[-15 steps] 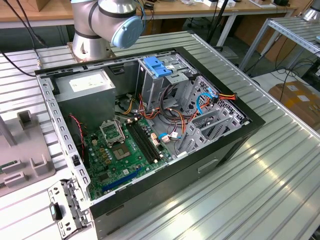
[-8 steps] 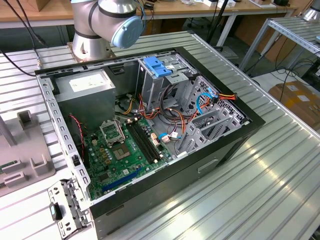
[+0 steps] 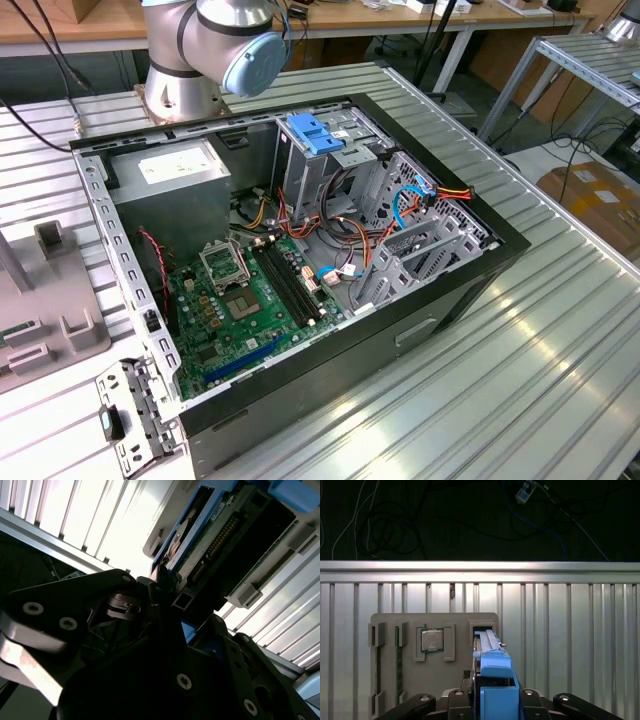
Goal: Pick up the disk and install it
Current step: 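Pick up the disk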
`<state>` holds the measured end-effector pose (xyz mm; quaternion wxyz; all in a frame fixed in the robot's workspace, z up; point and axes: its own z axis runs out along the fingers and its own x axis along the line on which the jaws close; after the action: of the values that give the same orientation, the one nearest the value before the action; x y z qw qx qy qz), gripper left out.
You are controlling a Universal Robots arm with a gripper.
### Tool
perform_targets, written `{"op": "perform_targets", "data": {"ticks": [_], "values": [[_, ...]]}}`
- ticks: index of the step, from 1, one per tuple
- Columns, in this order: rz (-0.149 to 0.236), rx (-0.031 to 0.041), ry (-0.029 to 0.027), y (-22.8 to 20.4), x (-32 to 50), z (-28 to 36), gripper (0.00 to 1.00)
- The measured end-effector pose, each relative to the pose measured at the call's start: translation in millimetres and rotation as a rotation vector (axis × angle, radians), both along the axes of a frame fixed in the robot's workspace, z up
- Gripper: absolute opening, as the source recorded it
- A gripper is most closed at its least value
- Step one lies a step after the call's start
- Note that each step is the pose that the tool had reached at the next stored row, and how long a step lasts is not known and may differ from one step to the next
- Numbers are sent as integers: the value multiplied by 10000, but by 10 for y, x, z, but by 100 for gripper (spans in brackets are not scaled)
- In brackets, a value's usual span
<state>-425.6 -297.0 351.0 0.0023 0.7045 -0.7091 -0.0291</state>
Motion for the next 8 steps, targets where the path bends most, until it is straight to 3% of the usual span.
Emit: {"op": "perform_targets", "data": {"ticks": [8], "values": [[0, 0, -1, 0, 0, 35, 37]]}}
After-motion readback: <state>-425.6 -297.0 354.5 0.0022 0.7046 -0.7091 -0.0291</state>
